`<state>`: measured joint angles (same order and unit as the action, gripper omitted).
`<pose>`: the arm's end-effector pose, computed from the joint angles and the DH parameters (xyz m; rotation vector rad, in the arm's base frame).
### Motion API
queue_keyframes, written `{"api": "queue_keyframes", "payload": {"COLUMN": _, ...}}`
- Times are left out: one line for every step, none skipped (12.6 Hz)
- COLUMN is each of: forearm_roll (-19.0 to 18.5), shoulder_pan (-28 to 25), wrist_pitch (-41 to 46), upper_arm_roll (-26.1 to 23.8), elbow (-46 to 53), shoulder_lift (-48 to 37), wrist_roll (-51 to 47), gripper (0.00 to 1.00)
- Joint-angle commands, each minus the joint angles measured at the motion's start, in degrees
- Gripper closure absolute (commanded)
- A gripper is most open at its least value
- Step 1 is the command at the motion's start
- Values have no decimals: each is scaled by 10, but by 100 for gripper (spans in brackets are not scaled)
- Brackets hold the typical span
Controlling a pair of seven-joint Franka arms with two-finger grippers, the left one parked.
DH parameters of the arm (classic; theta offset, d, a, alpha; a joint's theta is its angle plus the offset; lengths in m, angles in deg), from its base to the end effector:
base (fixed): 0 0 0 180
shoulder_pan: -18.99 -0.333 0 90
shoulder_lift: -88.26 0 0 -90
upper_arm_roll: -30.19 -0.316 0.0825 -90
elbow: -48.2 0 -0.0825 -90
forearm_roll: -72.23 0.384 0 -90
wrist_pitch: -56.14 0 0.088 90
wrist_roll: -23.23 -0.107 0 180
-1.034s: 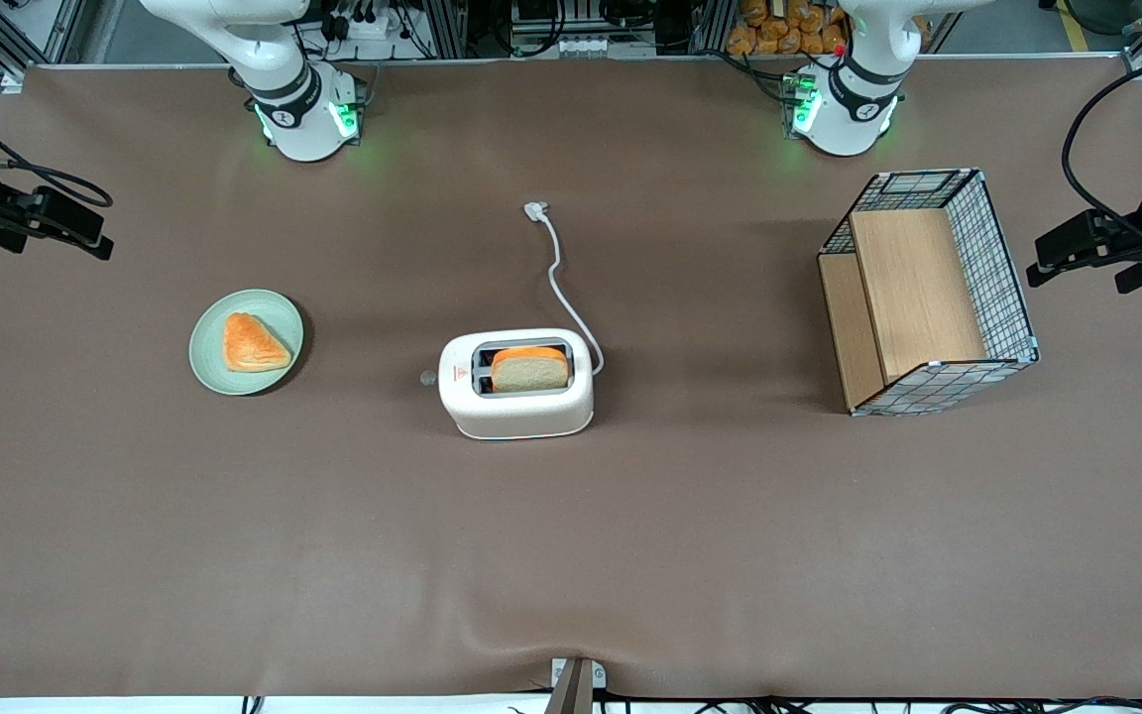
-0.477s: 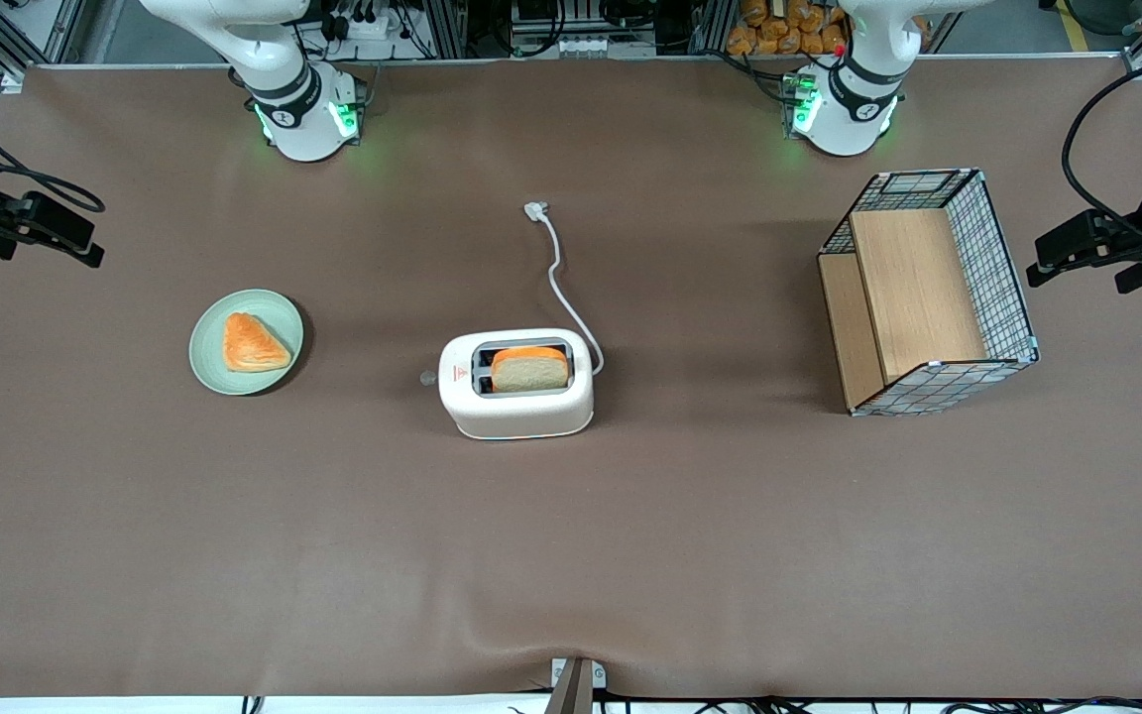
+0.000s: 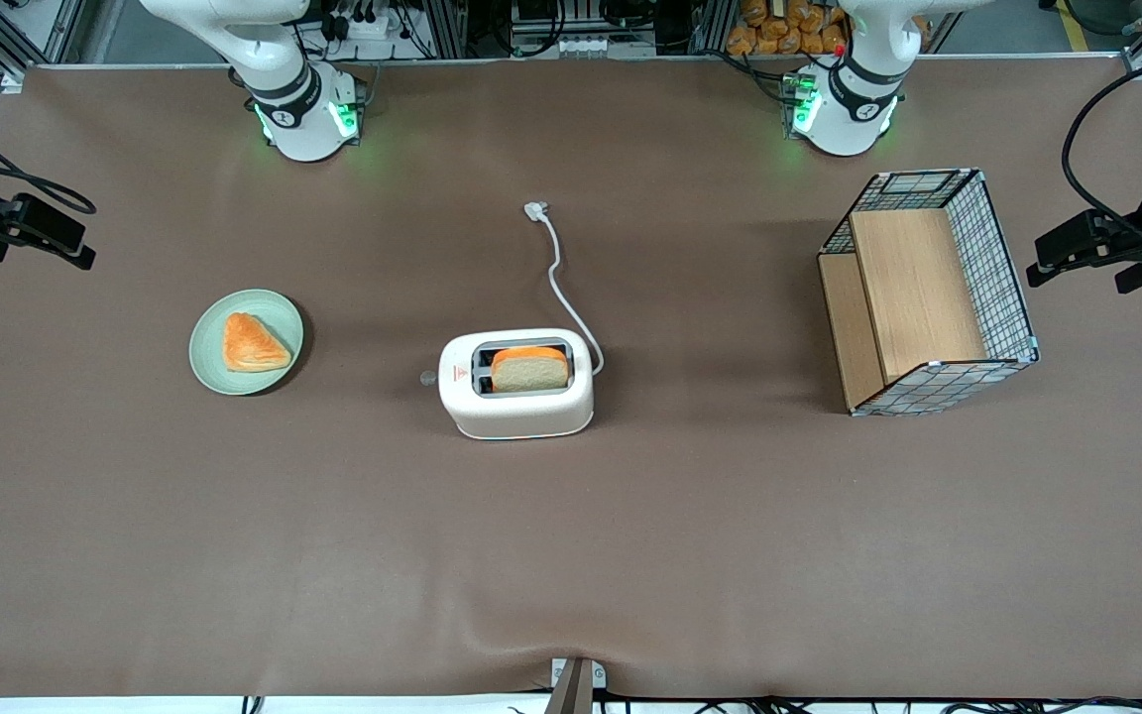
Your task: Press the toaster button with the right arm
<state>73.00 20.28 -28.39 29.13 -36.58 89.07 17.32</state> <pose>0.5495 -0.0007 0.6510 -3.1243 0.1658 0.0300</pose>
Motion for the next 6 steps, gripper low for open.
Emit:
{"api": "queue_keyframes", "payload": {"forearm_roll": -12, "shoulder_pan": 9, "wrist_pitch": -4, "upper_arm_roll": -6, "elbow": -13, "shoulder_lift": -13, "wrist_roll": 16, "gripper": 0}}
{"api": "queue_keyframes", "payload": {"forearm_roll": -12, "shoulder_pan": 8, "wrist_pitch": -4, "upper_arm_roll": -6, "elbow": -13, "shoulder_lift": -12, "wrist_roll": 16, "gripper": 0}}
{"api": "queue_keyframes", "payload": {"forearm_roll": -12, "shoulder_pan": 8, "wrist_pitch": -4, "upper_arm_roll": -6, "elbow": -10, "shoulder_lift": -10, "wrist_roll": 16, "gripper": 0}}
{"api": "queue_keyframes", "payload": {"forearm_roll": -12, "shoulder_pan": 7, "wrist_pitch": -3, "upper_arm_roll": -6, "elbow": -10, "shoulder_lift": -9, "wrist_roll": 16, "gripper": 0}}
{"api": "queue_keyframes", "payload": {"forearm_roll": -12, "shoulder_pan": 8, "wrist_pitch": -3, "upper_arm_roll": -7, "elbow": -9, "shoulder_lift": -9, "wrist_roll": 16, "gripper": 0}}
{"api": "queue_keyframes", "payload": {"forearm_roll": -11, "shoulder_pan": 9, "wrist_pitch": -3, "upper_arm_roll": -6, "elbow": -9, "shoulder_lift": -9, "wrist_roll": 16, "gripper": 0}}
